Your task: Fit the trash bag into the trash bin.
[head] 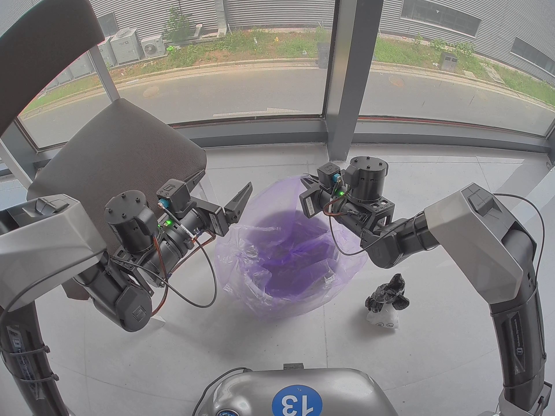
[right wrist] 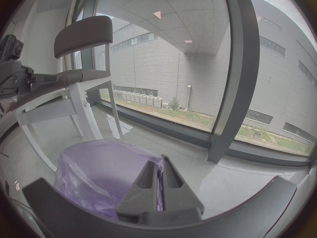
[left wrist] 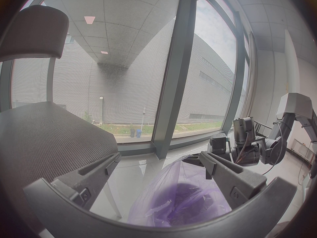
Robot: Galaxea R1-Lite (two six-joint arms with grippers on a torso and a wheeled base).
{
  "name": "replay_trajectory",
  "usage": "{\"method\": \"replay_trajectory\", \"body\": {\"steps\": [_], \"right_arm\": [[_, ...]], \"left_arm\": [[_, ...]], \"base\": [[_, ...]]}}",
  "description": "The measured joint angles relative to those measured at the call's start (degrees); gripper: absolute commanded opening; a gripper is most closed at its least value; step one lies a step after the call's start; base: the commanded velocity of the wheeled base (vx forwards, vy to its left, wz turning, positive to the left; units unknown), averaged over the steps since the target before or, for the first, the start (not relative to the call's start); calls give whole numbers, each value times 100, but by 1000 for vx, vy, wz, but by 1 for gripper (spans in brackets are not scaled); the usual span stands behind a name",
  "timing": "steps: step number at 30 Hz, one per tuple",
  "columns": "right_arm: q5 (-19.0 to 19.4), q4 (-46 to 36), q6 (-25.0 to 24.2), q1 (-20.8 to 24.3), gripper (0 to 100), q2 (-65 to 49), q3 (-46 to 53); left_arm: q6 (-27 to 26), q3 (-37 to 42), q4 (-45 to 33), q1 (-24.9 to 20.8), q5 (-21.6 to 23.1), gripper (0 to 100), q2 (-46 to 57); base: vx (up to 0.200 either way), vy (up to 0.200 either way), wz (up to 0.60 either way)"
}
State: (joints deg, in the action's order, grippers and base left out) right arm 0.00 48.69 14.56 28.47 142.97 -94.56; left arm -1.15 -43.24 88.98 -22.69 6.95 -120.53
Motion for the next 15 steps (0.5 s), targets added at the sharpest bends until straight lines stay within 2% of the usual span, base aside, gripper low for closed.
{"method": "replay_trajectory", "body": {"steps": [14, 15], "right_arm": [[-10, 187, -151, 72, 0, 330, -332], [-11, 187, -150, 72, 100, 339, -334]], "left_arm": [[-9, -9, 0, 1, 0, 100, -48], [-9, -11, 0, 1, 0, 100, -50]], "base": [[0, 0, 0], [0, 0, 0]]}}
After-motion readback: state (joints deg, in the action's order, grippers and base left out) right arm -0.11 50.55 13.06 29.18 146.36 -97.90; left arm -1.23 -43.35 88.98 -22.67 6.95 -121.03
